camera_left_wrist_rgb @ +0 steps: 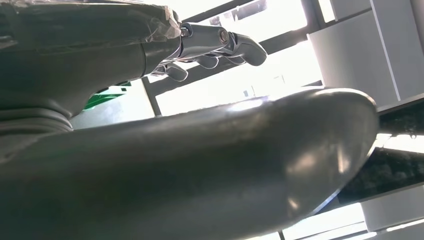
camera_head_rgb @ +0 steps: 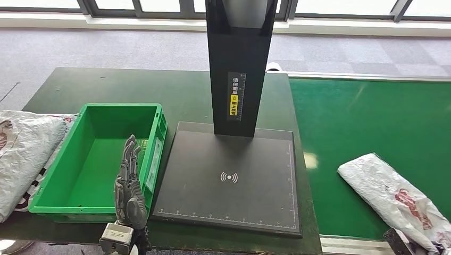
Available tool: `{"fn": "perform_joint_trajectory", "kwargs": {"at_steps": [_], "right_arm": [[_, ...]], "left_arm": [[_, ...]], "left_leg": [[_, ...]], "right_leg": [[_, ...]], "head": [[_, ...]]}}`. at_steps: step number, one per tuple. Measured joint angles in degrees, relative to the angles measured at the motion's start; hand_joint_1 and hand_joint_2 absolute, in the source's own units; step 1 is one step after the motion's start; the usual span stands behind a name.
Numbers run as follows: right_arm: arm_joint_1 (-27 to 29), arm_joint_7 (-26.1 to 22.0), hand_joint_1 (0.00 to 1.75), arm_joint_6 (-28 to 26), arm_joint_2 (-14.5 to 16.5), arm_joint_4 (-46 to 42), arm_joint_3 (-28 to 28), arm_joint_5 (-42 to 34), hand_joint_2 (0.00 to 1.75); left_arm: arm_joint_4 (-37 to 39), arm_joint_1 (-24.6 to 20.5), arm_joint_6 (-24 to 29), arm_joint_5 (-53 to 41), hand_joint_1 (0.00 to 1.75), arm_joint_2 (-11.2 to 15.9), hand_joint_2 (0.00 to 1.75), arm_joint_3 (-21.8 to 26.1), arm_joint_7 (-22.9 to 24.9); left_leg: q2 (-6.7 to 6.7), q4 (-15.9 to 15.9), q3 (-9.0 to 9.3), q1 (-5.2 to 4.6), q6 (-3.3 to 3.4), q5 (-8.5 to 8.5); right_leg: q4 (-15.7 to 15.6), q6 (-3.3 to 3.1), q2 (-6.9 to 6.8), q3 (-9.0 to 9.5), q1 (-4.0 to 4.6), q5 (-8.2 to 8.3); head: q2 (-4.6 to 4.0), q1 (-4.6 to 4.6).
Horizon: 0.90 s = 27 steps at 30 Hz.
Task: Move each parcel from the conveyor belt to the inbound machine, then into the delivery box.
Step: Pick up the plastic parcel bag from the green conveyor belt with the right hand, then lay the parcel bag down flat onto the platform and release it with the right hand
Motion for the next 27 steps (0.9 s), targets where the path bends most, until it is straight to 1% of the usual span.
{"fn": "perform_joint_trajectory", "kwargs": {"at_steps": [3, 5, 6, 8, 10, 12, 13, 15, 16, 17, 18, 19, 22, 25, 27], "right_arm": [[0.0, -0.6, 1.75, 0.1, 0.4, -0.1, 0.0, 1.4, 1.75], [-0.2, -1.6, 1.75, -1.0, 0.7, -0.1, 0.0, 1.9, 1.75], [-0.5, -2.7, 1.75, -2.4, 1.0, -0.2, 0.0, 1.3, 1.75], [-0.7, -7.6, 1.75, -6.5, 2.3, -1.1, 0.1, -3.2, 1.75], [0.0, -13.3, 1.75, -8.4, 4.9, -4.8, 0.2, -11.0, 1.75], [2.3, -17.9, 1.75, -7.9, 8.0, -11.4, 1.3, -20.0, 1.75], [4.6, -20.3, 1.75, -7.9, 9.9, -16.7, 2.8, -26.3, 1.75], [10.2, -25.1, 1.75, -8.8, 14.3, -30.0, 7.6, -42.7, 1.75], [12.6, -26.4, 1.75, -9.2, 16.5, -36.4, 10.2, -50.7, 1.75], [14.6, -27.0, 1.75, -9.4, 18.6, -41.9, 12.7, -56.9, 1.75], [16.3, -27.2, 1.75, -9.5, 20.3, -46.6, 14.8, -60.2, 1.75], [17.7, -27.2, 1.75, -9.6, 21.5, -50.3, 16.3, -61.0, 1.75], [20.2, -27.4, 1.75, -10.0, 23.6, -57.7, 19.3, -57.6, 1.75], [22.0, -27.4, 1.75, -12.4, 24.1, -62.5, 22.0, -58.8, 1.75], [23.7, -27.3, 1.75, -16.3, 23.9, -65.8, 25.7, -60.7, 1.75]], "left_arm": [[0.2, 0.0, 0.1, 0.4, 0.00, 0.0, 0.00, 0.0, 0.0], [0.4, 0.0, 0.6, 0.6, 0.00, 0.0, 0.00, 0.0, 0.0], [0.4, 0.1, 1.1, 0.8, 0.00, 0.0, 0.00, 0.0, 0.0], [0.2, 0.5, 2.2, 1.0, 0.00, 0.0, 0.00, 0.0, -0.1], [-0.4, 1.0, 3.1, 1.1, 0.00, 0.0, 0.00, 0.0, -0.1], [-0.7, 1.2, 3.7, 1.1, 0.00, 0.0, 0.00, 0.0, -0.1], [-0.7, 1.2, 3.8, 1.1, 0.00, 0.0, 0.00, 0.0, -0.1], [-0.7, 1.2, 3.8, 1.1, 0.00, 0.0, 0.00, 0.1, -0.1], [-0.7, 1.1, 3.8, 1.1, 0.00, 0.0, 0.00, 0.1, -0.1], [-0.7, 1.1, 3.8, 1.1, 0.00, 0.0, 0.00, 0.1, -0.1], [-0.7, 1.0, 3.7, 1.1, 0.00, -0.1, 0.00, 0.1, -0.1], [-0.7, 0.9, 3.7, 1.1, 0.00, -0.1, 0.00, 0.1, -0.1], [-0.7, 0.8, 3.7, 1.1, 0.00, -0.2, 0.00, 0.1, -0.1], [-0.7, 0.8, 3.7, 1.1, 0.00, -0.2, 0.00, 0.1, -0.1], [-0.9, 0.8, 3.8, 0.9, 0.00, -0.2, 0.00, 0.2, -0.1]], "left_leg": [[0.01, 0.0, 0.00, 0.06, -0.02, -0.02], [0.00, 0.0, -0.09, 0.08, -0.03, -0.02], [0.00, 0.0, -0.23, 0.08, -0.03, -0.02], [0.00, 0.0, -0.51, 0.07, -0.05, -0.04], [0.03, 0.0, -0.63, 0.04, -0.10, -0.07], [-0.03, 0.0, -0.40, -0.01, -0.09, -0.02], [-0.22, -0.1, -0.35, -0.02, -0.08, 0.05], [-0.68, -0.1, -0.41, -0.01, -0.14, 0.20], [-0.80, -0.1, -0.47, 0.03, -0.23, 0.23], [-0.79, -0.1, -0.48, 0.06, -0.33, 0.21], [-0.74, -0.1, -0.47, 0.08, -0.40, 0.17], [-0.69, -0.1, -0.46, 0.09, -0.44, 0.14], [-0.64, -0.1, -0.46, 0.09, -0.45, 0.12], [-0.67, -0.1, -0.50, 0.06, -0.41, 0.13], [-0.66, -0.1, -0.58, 0.04, -0.40, 0.13]], "right_leg": [[0.0, -0.03, 0.01, 0.02, 0.04, -0.02], [0.0, -0.03, 0.01, 0.08, 0.05, -0.02], [0.0, -0.03, 0.00, 0.10, 0.05, -0.02], [0.0, -0.03, 0.01, 0.08, 0.04, -0.02], [0.0, -0.04, 0.05, -0.03, 0.01, -0.02], [0.1, -0.05, -0.02, -0.16, -0.04, -0.03], [0.1, -0.05, -0.22, -0.18, -0.06, -0.07], [0.2, -0.11, -0.66, -0.22, -0.02, -0.14], [0.2, -0.16, -0.78, -0.23, 0.03, -0.17], [0.2, -0.22, -0.76, -0.26, 0.06, -0.19], [0.3, -0.28, -0.70, -0.28, 0.07, -0.22], [0.3, -0.32, -0.64, -0.31, 0.06, -0.24], [0.3, -0.35, -0.58, -0.38, 0.05, -0.28], [0.3, -0.34, -0.65, -0.35, 0.01, -0.28], [0.3, -0.32, -0.65, -0.31, -0.01, -0.26]], "head": [[0.00, 0.01], [0.00, 0.02], [0.00, 0.02], [0.00, 0.02], [0.00, 0.02], [0.00, 0.01], [0.00, 0.01], [0.00, 0.02], [0.00, 0.02], [0.00, 0.02], [0.00, 0.02], [0.00, 0.01], [0.00, 0.01], [0.00, 0.02], [0.00, 0.02]]}}
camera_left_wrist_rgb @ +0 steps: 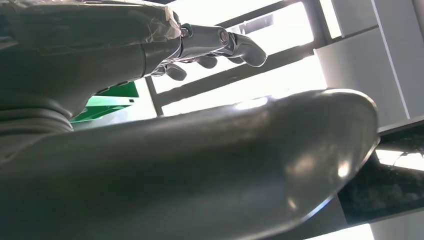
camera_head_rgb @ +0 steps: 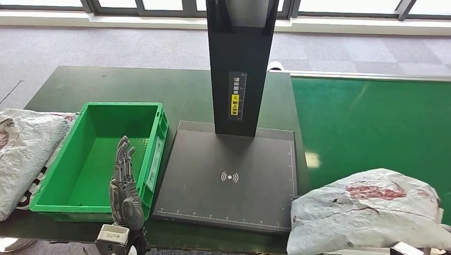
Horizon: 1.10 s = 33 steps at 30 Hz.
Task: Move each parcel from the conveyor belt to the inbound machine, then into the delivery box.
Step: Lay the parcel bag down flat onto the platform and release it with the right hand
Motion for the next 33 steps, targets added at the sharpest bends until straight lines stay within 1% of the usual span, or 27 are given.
{"fn": "perform_joint_trajectory", "kwargs": {"at_steps": [3, 5, 8, 12, 14, 16, 19, 22, 24, 26, 28, 30, 33], "right_arm": [[1.9, 0.0, 1.75, -5.7, -0.8, -4.2, 7.0, -0.8, 1.75], [2.5, 0.0, 1.75, -7.4, -1.1, -6.0, 10.3, -0.5, 1.75], [3.1, 0.0, 1.75, -8.6, -1.4, -8.6, 13.0, 1.9, 1.75], [2.9, 0.0, 1.75, -9.4, -1.4, -11.5, 17.2, 8.5, 1.75], [1.9, 0.1, 1.75, -9.4, -1.6, -10.7, 19.0, 9.8, 1.75], [-0.5, 0.2, 1.75, -9.4, -1.9, -7.9, 20.3, 12.1, 1.75], [-5.5, 0.2, 1.75, -9.4, -2.1, -1.4, 21.1, 19.2, 1.75], [-10.7, 0.2, 1.75, -9.4, -1.7, 4.4, 21.2, 28.4, 1.75], [-13.8, 0.3, 1.75, -9.4, -0.8, 6.4, 20.3, 36.6, 1.75], [-16.5, 0.3, 1.75, -9.5, 0.6, 7.2, 18.5, 45.7, 1.75], [-18.9, 0.3, 1.75, -9.5, 1.9, 8.6, 16.3, 52.9, 1.75], [-20.6, 0.4, 1.75, -9.5, 3.0, 10.5, 14.5, 56.9, 1.75], [-21.8, 1.5, 1.75, -9.5, 4.0, 12.9, 12.7, 59.6, 1.75]], "left_arm": [[-0.5, 0.0, 0.0, -0.4, 0.00, 0.0, 0.00, 0.0, 0.0], [-0.8, 0.0, 0.0, -0.6, 0.00, 0.0, 0.00, 0.0, 0.0], [-1.2, 0.4, 0.0, -1.1, 0.00, 0.0, 0.00, 0.1, 0.0], [-2.4, 1.1, -0.2, -2.4, 0.00, -0.5, 0.00, 0.2, 0.0], [-3.1, 1.4, -0.4, -2.8, 0.00, -0.8, 0.00, 0.3, 0.0], [-3.4, 1.4, -0.6, -3.1, 0.00, -1.2, 0.00, 0.3, 0.1], [-3.5, 1.1, -0.7, -3.6, 0.00, -1.8, 0.00, 0.3, 0.2], [-3.2, 0.5, -0.6, -3.7, 0.00, -2.3, 0.00, 0.3, 0.2], [-2.8, 0.1, -0.3, -3.6, 0.00, -2.4, 0.00, 0.3, 0.2], [-2.4, 0.0, 0.1, -3.4, 0.00, -2.7, 0.00, 0.3, 0.2], [-2.3, 0.0, 0.7, -3.4, 0.00, -2.9, 0.00, 0.3, 0.1], [-2.4, 0.1, 1.2, -3.4, 0.00, -3.1, 0.00, 0.3, 0.1], [-2.5, 0.5, 1.4, -3.4, 0.00, -3.2, 0.00, 0.3, 0.2]], "left_leg": [[0.12, 0.0, -0.06, 0.00, 0.02, -0.05], [0.16, 0.0, 0.11, 0.00, 0.03, -0.05], [0.13, 0.0, 0.14, 0.00, 0.04, -0.03], [0.16, 0.0, 0.14, 0.00, 0.03, -0.03], [0.17, 0.0, 0.13, 0.00, 0.03, -0.02], [0.18, 0.0, 0.13, 0.01, 0.03, -0.02], [0.25, 0.0, 0.16, 0.00, 0.04, 0.03], [0.27, 0.0, 0.15, -0.01, 0.07, 0.18], [0.27, 0.0, 0.14, -0.01, 0.05, 0.24], [0.27, 0.0, 0.14, 0.00, 0.03, 0.25], [0.26, 0.0, 0.13, 0.01, 0.03, 0.26], [0.24, 0.0, 0.11, 0.01, 0.03, 0.26], [0.22, 0.0, 0.06, 0.01, 0.03, 0.26]], "right_leg": [[0.0, 0.00, 0.12, -0.01, 0.00, 0.01], [0.0, 0.01, 0.14, -0.02, 0.00, 0.01], [0.0, 0.01, 0.10, 0.00, 0.00, 0.01], [0.0, 0.00, 0.15, -0.01, 0.01, 0.01], [0.0, 0.00, 0.15, -0.02, 0.01, 0.01], [0.0, 0.01, 0.16, -0.01, 0.01, 0.03], [0.0, 0.02, 0.22, 0.00, 0.00, 0.12], [0.0, 0.01, 0.24, -0.07, 0.00, 0.25], [0.0, 0.00, 0.24, -0.10, 0.00, 0.30], [0.0, -0.01, 0.24, -0.11, 0.01, 0.31], [0.0, -0.01, 0.24, -0.10, 0.02, 0.31], [0.0, -0.01, 0.23, -0.11, 0.02, 0.31], [0.0, -0.01, 0.23, -0.13, 0.01, 0.30]], "head": [[0.00, -0.01], [0.00, -0.01], [0.00, -0.01], [0.00, 0.00], [0.00, 0.00], [0.00, 0.00], [0.00, -0.01], [0.00, -0.01], [0.00, -0.01], [0.00, -0.02], [0.00, -0.02], [0.00, -0.02], [0.00, -0.02]]}}
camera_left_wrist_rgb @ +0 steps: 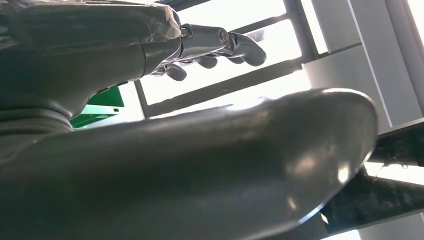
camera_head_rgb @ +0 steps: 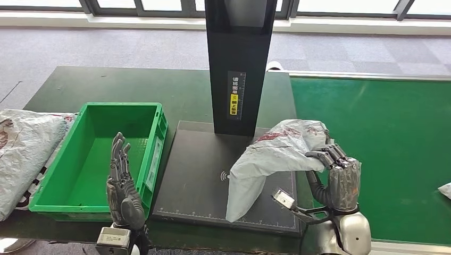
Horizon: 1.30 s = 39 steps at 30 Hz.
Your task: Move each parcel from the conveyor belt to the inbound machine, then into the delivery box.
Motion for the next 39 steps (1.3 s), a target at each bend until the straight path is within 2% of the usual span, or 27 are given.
{"fn": "perform_joint_trajectory", "kwargs": {"at_steps": [2, 7, 10, 12, 15, 18, 21, 25, 28, 32, 39], "right_arm": [[-0.4, 4.0, 1.75, 0.0, 0.2, 1.7, -0.3, 2.4, 1.75], [-0.9, 22.4, 1.75, 0.0, -1.8, 9.8, 3.2, 5.1, 1.75], [-1.8, 32.9, 1.75, 0.0, -3.9, 18.2, 6.9, 5.1, 1.75], [-2.3, 37.3, 1.75, 0.0, -5.2, 24.7, 9.2, 5.1, 1.75], [-3.0, 39.3, 1.75, 1.6, -6.4, 32.2, 11.5, 5.0, 1.75], [-4.9, 38.5, 1.65, 4.2, -6.9, 38.5, 13.1, 4.3, 1.75], [-6.7, 35.6, 1.56, 4.1, -7.0, 42.8, 14.3, 1.6, 1.75], [-8.5, 30.0, 1.73, 3.9, -6.7, 46.9, 15.2, -4.1, 1.75], [-9.4, 26.5, 1.75, 4.6, -6.2, 48.9, 15.6, -7.5, 1.75], [-10.3, 19.2, 1.75, 5.8, -4.7, 50.6, 16.4, -12.6, 1.75], [-10.1, 15.5, 1.75, 8.1, -2.3, 49.2, 20.4, -15.8, 1.75]], "left_arm": [[-0.1, 0.2, 0.0, 0.0, 0.00, 0.0, 0.00, 0.0, 0.0], [-0.1, 0.8, -1.3, 0.5, 0.00, 0.0, 0.00, 0.2, 0.2], [-0.1, 0.9, -3.5, 0.1, 0.00, 0.0, 0.00, 0.2, 0.3], [-0.1, 0.9, -4.5, -0.2, 0.00, 0.0, 0.00, 0.2, 0.5], [0.1, 0.7, -5.1, -0.2, 0.00, 0.0, 0.00, 0.3, 0.6], [0.7, 0.0, -5.4, -0.2, 0.00, 0.0, 0.00, 0.3, 0.7], [1.4, -0.9, -5.4, -0.2, 0.00, -0.2, 0.00, 0.2, 0.9], [2.2, -2.1, -5.4, -0.2, 0.00, -0.6, 0.00, 0.0, 1.4], [2.8, -2.7, -5.1, -0.3, 0.00, -0.8, 0.00, -0.1, 1.8], [3.9, -3.6, -4.4, -0.6, 0.00, -1.0, 0.00, -0.5, 1.9], [5.0, -4.1, -3.6, -0.5, 0.00, -1.1, 0.00, -0.5, 1.4]], "left_leg": [[-0.01, 0.0, -0.04, 0.00, 0.00, 0.00], [-0.04, 0.0, -0.07, -0.01, 0.00, -0.01], [-0.04, 0.0, -0.06, 0.00, 0.00, -0.01], [-0.05, 0.0, -0.07, 0.00, 0.00, -0.01], [-0.05, 0.0, -0.09, 0.00, 0.00, -0.01], [0.09, 0.0, -0.01, 0.04, -0.03, -0.03], [0.52, 0.0, 0.06, 0.09, -0.17, -0.14], [1.06, 0.0, 0.12, 0.19, -0.35, -0.42], [1.37, 0.0, 0.25, 0.43, -0.55, -0.43], [2.07, 0.0, 0.34, 0.74, -0.89, -0.46], [2.80, -0.4, 0.67, 0.94, -1.19, -0.39]], "right_leg": [[0.0, 0.00, 0.00, -0.01, 0.00, 0.00], [0.0, 0.01, -0.04, -0.04, 0.00, -0.01], [0.0, 0.01, -0.05, -0.05, 0.00, -0.01], [0.0, 0.00, -0.07, -0.06, 0.00, -0.01], [0.0, 0.00, -0.08, -0.09, 0.01, 0.00], [0.0, -0.03, 0.07, -0.08, 0.08, 0.02], [-0.1, -0.15, 0.51, -0.05, 0.21, 0.10], [-0.1, -0.32, 1.09, 0.18, 0.31, 0.09], [-0.1, -0.53, 1.40, 0.24, 0.43, 0.22], [0.0, -0.95, 2.09, 0.02, 0.71, 0.42], [0.2, -1.60, 2.87, -0.08, 0.90, 0.49]], "head": [[0.00, 0.01], [0.00, 0.01], [0.00, 0.01], [0.00, 0.01], [0.00, 0.01], [0.00, 0.01], [0.00, 0.02], [0.00, 0.02], [0.00, 0.03], [0.00, 0.03], [0.00, 0.02]]}}
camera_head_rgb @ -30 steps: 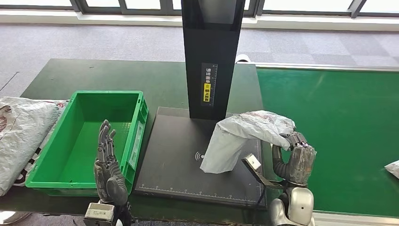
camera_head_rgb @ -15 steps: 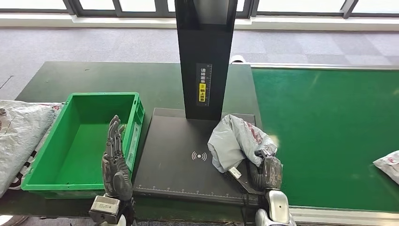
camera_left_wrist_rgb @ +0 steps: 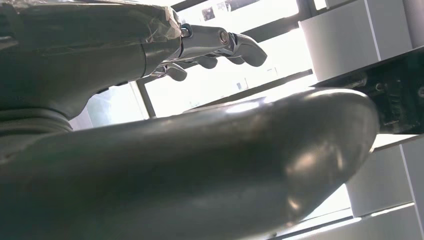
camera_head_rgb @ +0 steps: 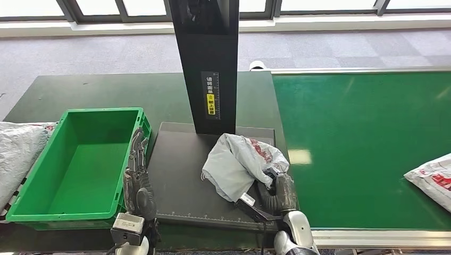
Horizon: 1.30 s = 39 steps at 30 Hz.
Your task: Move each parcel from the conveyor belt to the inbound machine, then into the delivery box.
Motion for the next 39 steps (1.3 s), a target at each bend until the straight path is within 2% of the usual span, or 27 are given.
{"fn": "perform_joint_trajectory", "kwargs": {"at_steps": [4, 7, 10, 16, 20, 25, 29, 32, 36, 39], "right_arm": [[3.8, 0.5, 1.75, 4.3, 0.5, -10.2, 7.4, -1.9, 1.75], [8.4, 1.6, 1.75, 7.6, 0.3, -22.6, 12.8, -1.7, 1.75], [11.4, 2.9, 1.75, 9.8, -0.6, -33.9, 17.2, -1.1, 1.75], [13.4, 3.0, 1.75, 9.8, -2.0, -42.7, 20.6, -1.3, 1.75], [13.9, 3.2, 0.00, 8.8, -2.6, -45.3, 21.3, -0.5, 1.75], [14.9, 7.9, 0.00, 6.4, -3.2, -48.3, 21.5, 2.8, 1.75], [15.1, 11.5, 0.00, 1.6, -3.5, -48.8, 20.8, 5.4, 1.75], [14.9, 14.8, 0.00, -1.1, -3.6, -48.5, 19.3, 9.2, 1.75], [14.8, 21.4, 0.00, -3.9, -3.6, -47.2, 16.3, 16.7, 1.75], [14.9, 23.7, 0.00, -4.5, -3.6, -45.8, 14.4, 18.9, 1.75]], "left_arm": [[0.0, 0.1, 0.2, 0.2, 0.00, 0.0, 0.00, 0.0, -0.7], [-0.3, 1.3, 0.7, 0.2, 0.00, 0.0, 0.00, 0.0, -1.1], [-0.8, 3.2, 1.1, 0.2, 0.00, 0.0, 0.00, 0.1, -1.4], [-1.3, 4.2, 1.4, 0.2, 0.00, 0.0, 0.00, 0.3, -1.4], [-1.7, 4.9, 1.6, -0.1, 0.00, 0.0, 0.00, 0.3, -1.5], [-2.9, 5.9, 2.0, -1.2, 0.00, 0.0, 0.00, 0.3, -1.5], [-3.4, 6.2, 2.7, -2.3, 0.00, 0.0, 0.00, 0.2, -1.3], [-3.4, 6.3, 3.7, -3.7, 0.00, 0.0, 0.00, -0.1, -0.9], [-2.9, 6.2, 7.5, -5.5, 0.00, -0.2, 0.00, -1.2, 0.6], [-2.3, 6.0, 8.8, -5.5, 0.00, -0.3, 0.00, -2.1, 2.2]], "left_leg": [[-0.53, -0.2, -0.04, 0.03, -0.35, 0.33], [-1.54, -0.3, -0.31, 0.03, -0.69, 0.80], [-1.93, -0.3, -0.62, 0.00, -0.77, 0.90], [-2.03, -0.2, -0.77, -0.21, -0.53, 0.82], [-2.03, -0.1, -0.82, -0.33, -0.38, 0.87], [-2.04, -0.1, -0.83, -0.40, -0.32, 0.89], [-2.04, -0.1, -0.83, -0.43, -0.31, 0.88], [-2.04, -0.1, -0.84, -0.44, -0.30, 0.88], [-2.04, -0.1, -0.84, -0.45, -0.28, 0.89], [-2.04, -0.1, -0.85, -0.46, -0.27, 0.88]], "right_leg": [[0.1, -0.24, -0.62, -0.13, 0.01, -0.08], [0.2, -0.32, -1.62, -0.47, 0.02, -0.13], [0.2, -0.31, -2.01, -0.61, 0.01, -0.14], [0.2, -0.17, -2.17, -0.61, -0.19, -0.15], [0.2, -0.02, -2.19, -0.63, -0.32, -0.07], [0.2, 0.02, -2.24, -0.64, -0.38, -0.06], [0.2, 0.03, -2.24, -0.64, -0.41, -0.05], [0.2, 0.04, -2.24, -0.65, -0.42, -0.05], [0.2, 0.05, -2.25, -0.65, -0.43, -0.04], [0.2, 0.06, -2.24, -0.66, -0.44, -0.04]], "head": [[0.00, -0.05], [0.00, -0.04], [0.00, -0.03], [0.00, -0.02], [0.00, -0.02], [0.00, -0.02], [0.00, -0.02], [0.00, -0.02], [0.00, -0.02], [0.00, -0.02]]}}
